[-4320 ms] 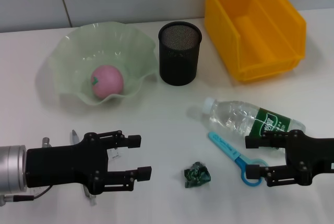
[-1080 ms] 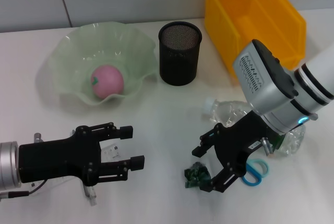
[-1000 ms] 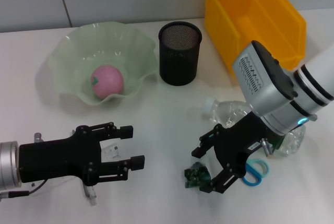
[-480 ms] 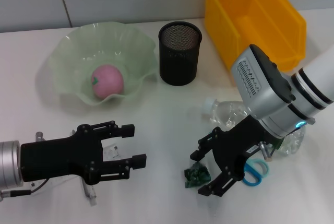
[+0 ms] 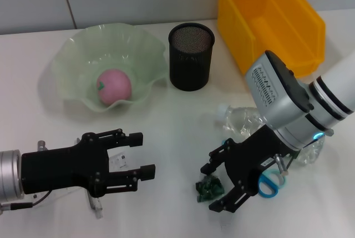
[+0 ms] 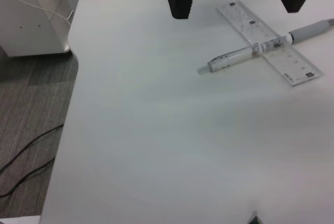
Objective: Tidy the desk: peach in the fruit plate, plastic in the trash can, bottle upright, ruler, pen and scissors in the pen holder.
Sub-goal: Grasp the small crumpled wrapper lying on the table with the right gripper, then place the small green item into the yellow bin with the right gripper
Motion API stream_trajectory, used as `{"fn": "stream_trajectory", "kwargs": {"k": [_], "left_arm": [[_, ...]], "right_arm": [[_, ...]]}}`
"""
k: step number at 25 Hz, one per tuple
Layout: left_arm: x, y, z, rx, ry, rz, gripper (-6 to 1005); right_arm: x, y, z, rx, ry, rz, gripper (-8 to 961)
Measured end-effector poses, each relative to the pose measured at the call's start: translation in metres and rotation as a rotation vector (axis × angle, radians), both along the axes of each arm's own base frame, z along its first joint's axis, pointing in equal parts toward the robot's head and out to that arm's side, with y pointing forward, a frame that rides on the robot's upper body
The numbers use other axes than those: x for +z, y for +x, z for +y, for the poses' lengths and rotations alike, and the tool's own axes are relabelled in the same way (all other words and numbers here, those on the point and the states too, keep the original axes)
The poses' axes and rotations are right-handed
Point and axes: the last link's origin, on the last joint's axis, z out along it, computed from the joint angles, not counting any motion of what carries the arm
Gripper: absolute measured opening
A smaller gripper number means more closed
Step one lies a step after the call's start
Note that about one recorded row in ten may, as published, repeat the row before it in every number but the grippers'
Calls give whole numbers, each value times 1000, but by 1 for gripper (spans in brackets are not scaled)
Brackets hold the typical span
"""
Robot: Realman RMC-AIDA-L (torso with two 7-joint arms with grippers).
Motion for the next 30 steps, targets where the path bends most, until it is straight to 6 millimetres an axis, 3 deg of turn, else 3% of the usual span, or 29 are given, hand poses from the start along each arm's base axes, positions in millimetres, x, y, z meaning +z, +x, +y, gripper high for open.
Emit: {"fn": "stream_trajectory", "kwargs": {"k": [15,19,30], "left_arm": [[0,-2,-2,-1,-5,-2,776],[0,-2,-3,0,-6,-2,776],[6,-1,-2,-4,8,-19,775]], "right_arm": [[-1,5,-3,-22,5,4,745],[-1,6,-3,-29,10,10,515],[8,4,-2,-56,49,89,244]]}}
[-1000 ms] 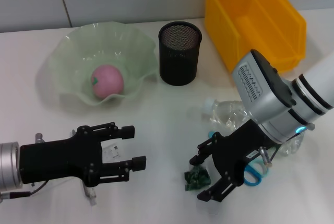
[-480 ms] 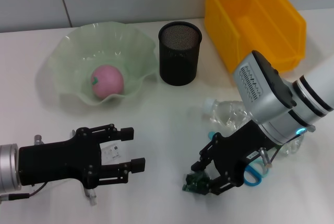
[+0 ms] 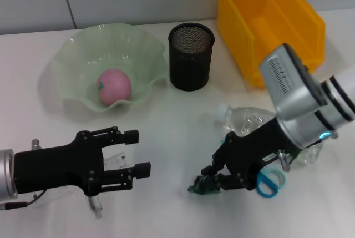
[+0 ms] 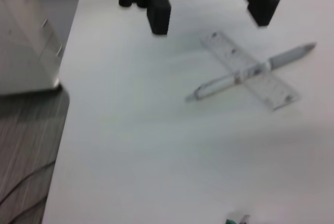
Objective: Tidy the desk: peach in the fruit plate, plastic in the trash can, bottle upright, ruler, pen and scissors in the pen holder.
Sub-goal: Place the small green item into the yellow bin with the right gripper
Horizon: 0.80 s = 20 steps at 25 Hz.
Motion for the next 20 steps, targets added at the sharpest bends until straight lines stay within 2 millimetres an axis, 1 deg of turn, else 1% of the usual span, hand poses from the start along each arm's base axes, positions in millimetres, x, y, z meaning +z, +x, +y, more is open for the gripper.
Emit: {"fn": "stream_trajectory", "kwargs": {"k": [1,2,5,9,11,12,14,15,16,17,20], "left_arm": [[1,0,0,1,3,-4,775],[1,0,0,1,3,-4,775],[2,0,0,2,7,-9,775],[3,0,0,2,9,-10,775],[3,0,0,-1,11,-10,775],[3,0,0,-1,11,-10,775],[3,1,1,-8,13,-11,775],[2,1,1,-8,12,-11,775],[2,1,1,-8,12,-11,775],[2,1,1,-8,12,-11,775],[1,3,1,-11,8,-17,775]], "right_arm": [[6,-1,0,-12,20,41,228],[6,-1,0,-12,20,41,211],[19,-3,2,-37,55,121,170],[44,-1,4,-78,141,273,137],[65,3,7,-103,249,409,122],[65,3,7,-103,249,409,115],[78,6,9,-117,335,498,100],[84,9,9,-124,383,537,93],[95,13,12,-142,480,612,89],[95,13,12,-142,480,612,84],[106,21,19,-206,642,718,71]]}}
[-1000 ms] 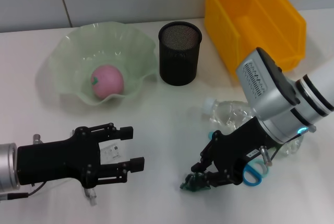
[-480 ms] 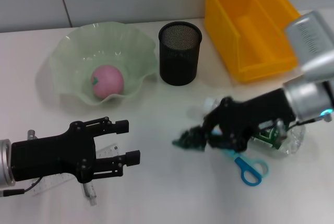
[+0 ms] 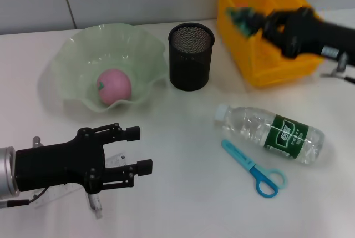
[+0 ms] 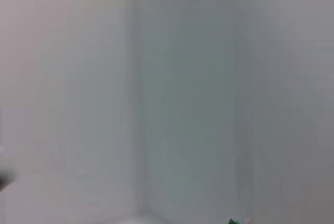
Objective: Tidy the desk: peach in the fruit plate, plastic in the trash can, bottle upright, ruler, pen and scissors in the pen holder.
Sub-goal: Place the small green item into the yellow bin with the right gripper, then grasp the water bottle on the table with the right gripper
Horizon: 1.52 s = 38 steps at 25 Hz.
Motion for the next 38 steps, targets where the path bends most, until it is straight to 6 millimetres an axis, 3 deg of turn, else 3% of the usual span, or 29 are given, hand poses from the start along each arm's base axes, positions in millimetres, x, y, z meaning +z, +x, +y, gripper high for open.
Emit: {"fn": "stream_trajectory", "kwargs": {"k": [1,8,14,16,25,32,38], "left_arm": [[0,0,0,0,0,0,775],[-1,1,0,-2,-2,-1,775],[-1,1,-1,1,-2,-3,775],[-1,0,-1,3,0,-4,775],[0,1,1,3,7,-8,774],[2,1,2,0,8,-5,774],[2,1,2,-2,7,-5,774]], "right_arm": [[5,8,9,-84,91,67,67],[4,28,39,-305,231,91,60],[-3,39,65,-472,287,36,205],[-4,39,69,-487,291,29,299],[-3,39,71,-493,296,24,674],[4,37,66,-477,308,102,705],[12,24,49,-358,253,201,724]]}}
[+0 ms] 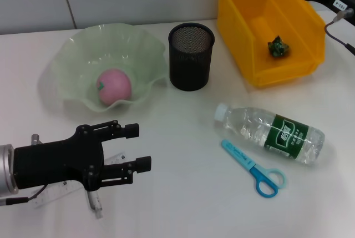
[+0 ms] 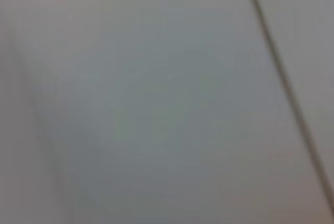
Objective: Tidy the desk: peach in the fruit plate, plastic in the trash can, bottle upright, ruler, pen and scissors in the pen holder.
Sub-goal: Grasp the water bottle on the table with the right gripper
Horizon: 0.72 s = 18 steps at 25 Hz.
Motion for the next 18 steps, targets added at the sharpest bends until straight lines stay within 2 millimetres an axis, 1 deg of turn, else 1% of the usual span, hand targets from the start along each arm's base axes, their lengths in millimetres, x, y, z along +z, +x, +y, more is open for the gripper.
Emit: {"fn": "stream_trajectory", "kwargs": {"k": [2,3,4,7,10,13,16,18], "left_arm": [[0,0,0,0,-1,-1,774],[0,0,0,1,-1,-1,774],[0,0,0,1,-1,-1,774],[0,0,0,-1,-1,-1,774],[0,0,-1,-1,0,-1,774],[0,0,-1,-1,0,-1,774],[0,1,-1,-3,-1,-3,774],[-1,1,-1,-4,-1,-4,774]], "right_arm": [[2,-7,-7,63,-33,12,725],[3,-14,-14,124,-97,2,726],[3,-14,-14,124,-97,2,726],[3,-24,-22,179,-241,-48,728],[4,-33,-30,202,-406,-153,729],[5,-39,-38,186,-566,-297,731],[8,-42,-42,148,-678,-437,733],[13,-44,-41,93,-728,-537,734]]}}
